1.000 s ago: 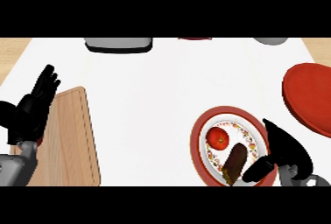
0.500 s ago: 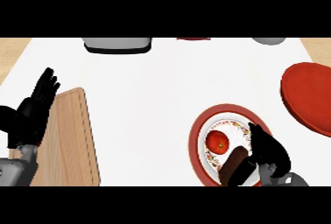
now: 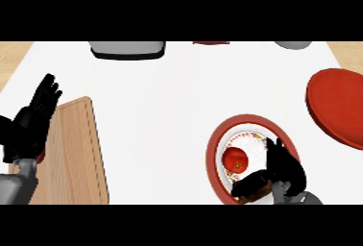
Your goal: Pick the sweet potato from the plate and place it in the bowl
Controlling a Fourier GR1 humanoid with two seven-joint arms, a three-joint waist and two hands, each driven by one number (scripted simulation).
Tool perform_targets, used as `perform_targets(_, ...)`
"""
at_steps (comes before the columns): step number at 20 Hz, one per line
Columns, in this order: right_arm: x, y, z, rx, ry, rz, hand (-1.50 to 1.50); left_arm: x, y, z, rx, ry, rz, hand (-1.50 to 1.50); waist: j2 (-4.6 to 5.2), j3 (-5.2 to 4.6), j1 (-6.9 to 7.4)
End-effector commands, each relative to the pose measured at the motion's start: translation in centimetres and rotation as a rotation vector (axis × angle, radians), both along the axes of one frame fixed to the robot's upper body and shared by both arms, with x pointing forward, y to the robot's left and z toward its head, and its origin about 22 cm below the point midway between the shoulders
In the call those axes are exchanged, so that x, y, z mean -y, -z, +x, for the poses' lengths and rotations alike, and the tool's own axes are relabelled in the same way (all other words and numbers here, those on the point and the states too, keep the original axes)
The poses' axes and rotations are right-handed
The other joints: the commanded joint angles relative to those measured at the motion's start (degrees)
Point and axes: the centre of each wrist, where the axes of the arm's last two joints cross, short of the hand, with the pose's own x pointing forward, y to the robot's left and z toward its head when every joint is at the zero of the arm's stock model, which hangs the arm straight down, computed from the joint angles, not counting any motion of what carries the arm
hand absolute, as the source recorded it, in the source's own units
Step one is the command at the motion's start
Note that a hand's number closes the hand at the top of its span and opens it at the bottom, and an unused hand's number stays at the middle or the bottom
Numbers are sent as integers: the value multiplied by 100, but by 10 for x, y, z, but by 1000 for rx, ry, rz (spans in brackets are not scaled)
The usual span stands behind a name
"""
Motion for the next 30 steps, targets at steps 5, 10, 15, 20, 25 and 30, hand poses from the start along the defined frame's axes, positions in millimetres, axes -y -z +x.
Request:
perform_targets(5, -4, 24, 2, -174, 141, -115, -150, 4, 8, 5, -1, -6, 4, 0, 32, 28, -42)
perform_targets(10, -2, 23, 20, -160, 79, -38, 150, -13, 10, -17, -8, -1, -6, 0, 25, 31, 48)
perform_targets(15, -12, 52, 19, -132, 81, -28, 150, -10, -8, -1, 11, 5, -11, 0, 38, 34, 40)
perform_targets(20, 15, 39, 25, -93, 86, -71, 150, 5, 8, -3, 11, -10, 0, 0, 32, 32, 5)
perform_targets(25, 17, 32, 21, 41, -73, -155, 150, 16, 10, 5, 9, -3, 4, 0, 31, 33, -28)
perform_targets(30, 3, -3, -4, 242, -834, -8, 150, 5, 7, -2, -6, 18, 2, 0, -39, 56, 168)
